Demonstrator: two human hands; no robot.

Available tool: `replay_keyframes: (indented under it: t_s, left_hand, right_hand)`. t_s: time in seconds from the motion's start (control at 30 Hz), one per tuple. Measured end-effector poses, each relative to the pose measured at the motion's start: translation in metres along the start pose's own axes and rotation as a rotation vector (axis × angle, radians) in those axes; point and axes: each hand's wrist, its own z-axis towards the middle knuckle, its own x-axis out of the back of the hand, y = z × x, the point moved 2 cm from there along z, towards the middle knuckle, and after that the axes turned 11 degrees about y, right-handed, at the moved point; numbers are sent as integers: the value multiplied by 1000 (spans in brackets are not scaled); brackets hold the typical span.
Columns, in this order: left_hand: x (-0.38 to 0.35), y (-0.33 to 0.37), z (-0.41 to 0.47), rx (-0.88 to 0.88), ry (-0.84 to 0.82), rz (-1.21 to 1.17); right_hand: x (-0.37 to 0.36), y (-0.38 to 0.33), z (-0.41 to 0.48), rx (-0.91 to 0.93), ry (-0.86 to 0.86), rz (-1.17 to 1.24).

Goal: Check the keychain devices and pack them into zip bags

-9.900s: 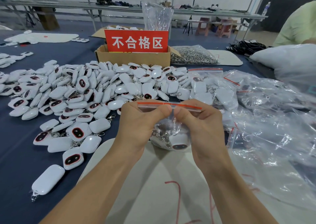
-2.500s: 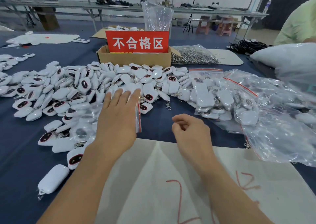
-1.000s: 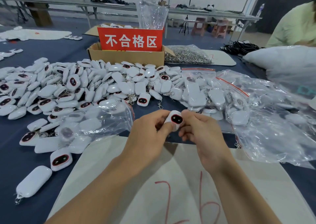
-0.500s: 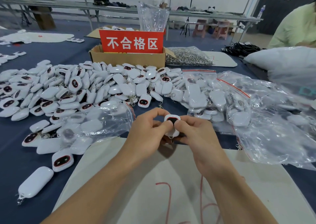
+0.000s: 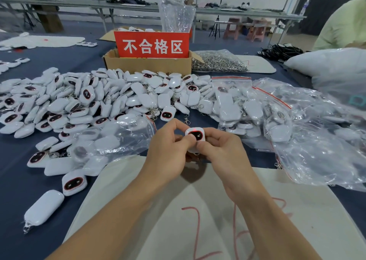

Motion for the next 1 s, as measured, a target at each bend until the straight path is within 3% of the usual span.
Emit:
replay_keyframes:
  t_s: [0.5,0.7,0.87,1.0]
  left_hand:
    - [-1,8,-4,-25,-70,-46]
    - [-5,5,-8,-89,95,44]
    - [-3,7,-12,-204,205,188]
    - [2,11,-8,-268,157,249]
  right_hand:
    - [0,1,-1,-9,113,20]
    - [-5,-4,-8,218,219,-119]
    - [-9,-3,-11,278,89,-329]
    - [-4,-7,-5,197,45,-215]
